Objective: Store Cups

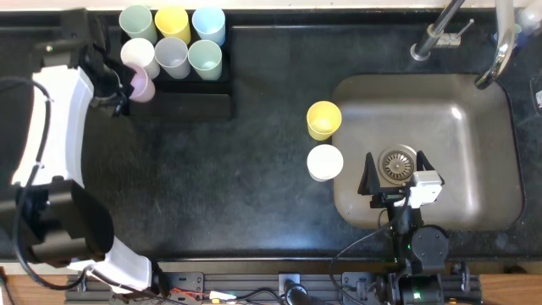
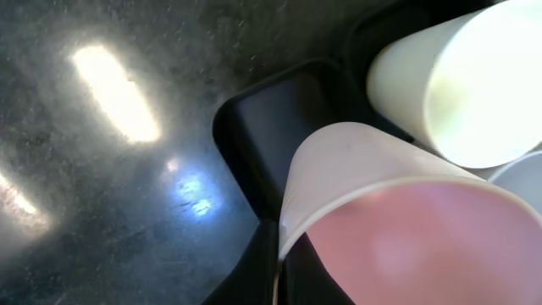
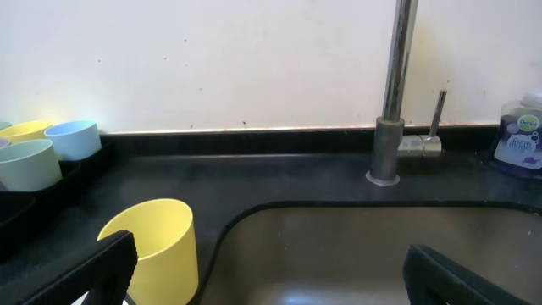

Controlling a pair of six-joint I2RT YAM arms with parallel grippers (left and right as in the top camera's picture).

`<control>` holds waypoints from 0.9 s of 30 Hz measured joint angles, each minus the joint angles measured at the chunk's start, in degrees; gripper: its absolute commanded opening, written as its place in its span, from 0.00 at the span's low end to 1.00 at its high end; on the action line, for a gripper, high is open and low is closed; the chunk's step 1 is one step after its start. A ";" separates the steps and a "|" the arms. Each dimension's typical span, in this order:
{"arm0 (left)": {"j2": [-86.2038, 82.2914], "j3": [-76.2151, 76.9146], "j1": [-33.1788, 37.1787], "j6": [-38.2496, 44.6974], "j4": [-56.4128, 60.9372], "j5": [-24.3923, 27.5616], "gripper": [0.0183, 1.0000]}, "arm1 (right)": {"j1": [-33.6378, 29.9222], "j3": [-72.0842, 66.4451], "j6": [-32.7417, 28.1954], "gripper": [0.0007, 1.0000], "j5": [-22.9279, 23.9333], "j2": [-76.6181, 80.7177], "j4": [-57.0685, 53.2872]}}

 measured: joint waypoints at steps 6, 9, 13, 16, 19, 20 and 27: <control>0.44 1.07 0.00 -0.48 -2.51 0.00 0.02 | 0.00 0.00 -0.02 1.00 -0.04 0.00 0.00; 1.16 1.11 0.00 -0.66 -3.39 0.00 0.02 | 0.00 0.00 -0.02 1.00 -0.02 0.00 -0.02; 2.80 1.11 0.00 -0.68 -4.11 0.00 0.02 | 0.02 0.00 0.00 1.00 -0.02 0.00 0.02; 3.82 1.11 0.00 -0.68 -4.11 0.00 0.02 | 0.00 0.00 0.00 1.00 -0.02 0.00 0.02; 4.87 1.16 0.11 -0.68 -4.11 -0.02 0.02 | 0.00 0.00 -0.02 1.00 -0.02 0.00 -0.02; 5.35 1.16 0.15 -0.68 -4.07 -0.04 0.02 | 0.00 0.00 -0.02 1.00 -0.02 0.00 0.00; 7.37 1.16 0.52 -0.68 -4.07 -0.35 0.02 | 0.00 0.00 -0.02 1.00 -0.02 0.00 -0.02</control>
